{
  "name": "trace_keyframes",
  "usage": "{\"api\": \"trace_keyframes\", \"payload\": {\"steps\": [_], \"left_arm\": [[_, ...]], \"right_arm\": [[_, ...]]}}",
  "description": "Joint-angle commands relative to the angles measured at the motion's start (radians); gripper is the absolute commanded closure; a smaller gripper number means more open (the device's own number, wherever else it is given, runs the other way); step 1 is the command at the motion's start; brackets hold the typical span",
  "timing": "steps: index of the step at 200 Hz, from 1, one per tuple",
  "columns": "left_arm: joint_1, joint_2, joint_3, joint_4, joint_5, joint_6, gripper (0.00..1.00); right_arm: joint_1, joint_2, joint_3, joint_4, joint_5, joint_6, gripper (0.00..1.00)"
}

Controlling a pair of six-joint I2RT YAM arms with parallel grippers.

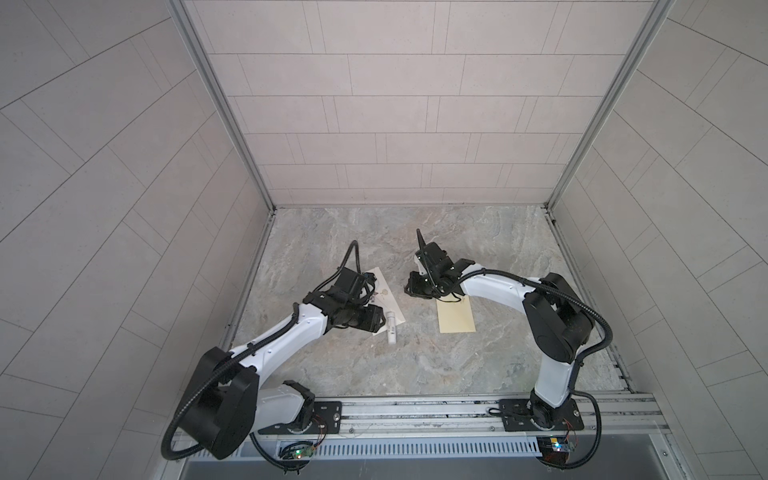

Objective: Place the letter into the envelope and seal it

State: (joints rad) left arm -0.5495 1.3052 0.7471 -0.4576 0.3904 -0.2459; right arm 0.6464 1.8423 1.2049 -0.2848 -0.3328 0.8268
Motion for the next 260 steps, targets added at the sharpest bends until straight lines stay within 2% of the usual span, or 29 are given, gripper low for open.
{"api": "trace_keyframes", "payload": {"steps": [1, 9, 30, 58, 72, 84, 108, 142, 154, 183, 202, 223, 240, 260], "left_arm": [[-0.062, 0.078, 0.074, -0.064, -0.052, 0.067, 0.25], [-0.076, 0.117, 0.094, -0.080, -0.067, 0.076, 0.19], [-0.109, 0.223, 0.145, -0.102, -0.137, 0.082, 0.10], [-0.117, 0.335, 0.213, -0.149, -0.237, 0.043, 0.11], [-0.117, 0.372, 0.236, -0.164, -0.253, 0.032, 0.20], [-0.116, 0.398, 0.251, -0.162, -0.239, 0.034, 0.35], [-0.116, 0.457, 0.290, -0.174, -0.194, 0.048, 0.50], [-0.115, 0.514, 0.350, -0.211, -0.137, 0.056, 0.87], [-0.114, 0.498, 0.364, -0.203, -0.127, 0.045, 1.00], [-0.113, 0.372, 0.352, -0.099, -0.119, 0.025, 1.00], [-0.113, 0.254, 0.300, 0.013, -0.115, 0.030, 1.00], [-0.114, 0.144, 0.240, 0.108, -0.141, 0.039, 1.00], [-0.114, 0.089, 0.207, 0.146, -0.164, 0.039, 1.00], [-0.114, 0.051, 0.184, 0.163, -0.190, 0.027, 1.00]], "right_arm": [[0.000, -0.076, -0.060, -0.051, 0.039, -0.026, 0.82], [-0.003, -0.096, -0.080, -0.055, 0.045, -0.029, 0.82], [-0.005, -0.142, -0.123, -0.061, 0.064, -0.041, 0.82], [-0.007, -0.194, -0.171, -0.053, 0.074, -0.053, 0.82], [-0.006, -0.212, -0.182, -0.062, 0.081, -0.061, 0.83], [-0.007, -0.226, -0.190, -0.063, 0.084, -0.072, 0.83], [-0.006, -0.241, -0.200, -0.072, 0.090, -0.082, 0.83], [-0.016, -0.216, -0.190, -0.113, 0.079, -0.075, 0.83], [-0.017, -0.198, -0.178, -0.144, 0.062, -0.068, 0.83], [-0.026, -0.123, -0.116, -0.288, -0.009, -0.055, 0.83], [-0.043, -0.066, -0.086, -0.374, -0.084, -0.022, 0.85], [-0.050, -0.025, -0.041, -0.472, -0.112, -0.014, 0.85], [-0.051, 0.009, 0.009, -0.538, -0.111, -0.030, 0.85], [-0.062, 0.078, 0.059, -0.564, -0.161, -0.047, 0.84]]}}
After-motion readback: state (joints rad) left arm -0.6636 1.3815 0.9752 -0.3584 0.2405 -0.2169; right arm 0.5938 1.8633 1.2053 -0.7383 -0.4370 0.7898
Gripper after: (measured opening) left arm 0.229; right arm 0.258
